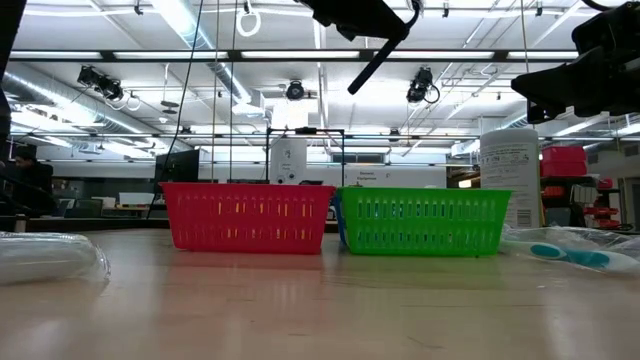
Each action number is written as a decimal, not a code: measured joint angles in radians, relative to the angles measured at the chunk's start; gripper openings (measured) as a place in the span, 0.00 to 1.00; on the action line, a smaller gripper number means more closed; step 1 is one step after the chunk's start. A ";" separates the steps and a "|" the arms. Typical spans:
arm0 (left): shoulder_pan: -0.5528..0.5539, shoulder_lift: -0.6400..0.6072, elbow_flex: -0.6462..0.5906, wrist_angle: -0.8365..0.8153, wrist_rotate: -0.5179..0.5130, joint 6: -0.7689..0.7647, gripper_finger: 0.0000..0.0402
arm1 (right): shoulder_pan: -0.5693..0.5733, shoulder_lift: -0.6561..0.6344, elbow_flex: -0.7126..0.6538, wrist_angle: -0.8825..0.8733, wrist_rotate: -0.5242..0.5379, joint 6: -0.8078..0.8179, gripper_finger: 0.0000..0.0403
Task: Pick & Place Travel size toiletries
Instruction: Put the left shaver into the green bin
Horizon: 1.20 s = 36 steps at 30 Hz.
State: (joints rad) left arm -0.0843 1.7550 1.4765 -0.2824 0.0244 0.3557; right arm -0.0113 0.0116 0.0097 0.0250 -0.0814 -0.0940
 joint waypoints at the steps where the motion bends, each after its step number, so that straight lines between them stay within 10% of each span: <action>1: 0.002 0.000 0.000 0.003 0.003 0.000 0.12 | 0.000 0.000 0.000 0.000 0.000 0.000 0.10; 36: 0.063 0.210 -0.001 0.058 0.127 0.029 0.12 | 0.000 0.000 0.000 0.000 0.000 0.000 0.10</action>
State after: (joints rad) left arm -0.0212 1.9652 1.4757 -0.2249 0.1516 0.3844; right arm -0.0112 0.0120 0.0098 0.0250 -0.0811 -0.0942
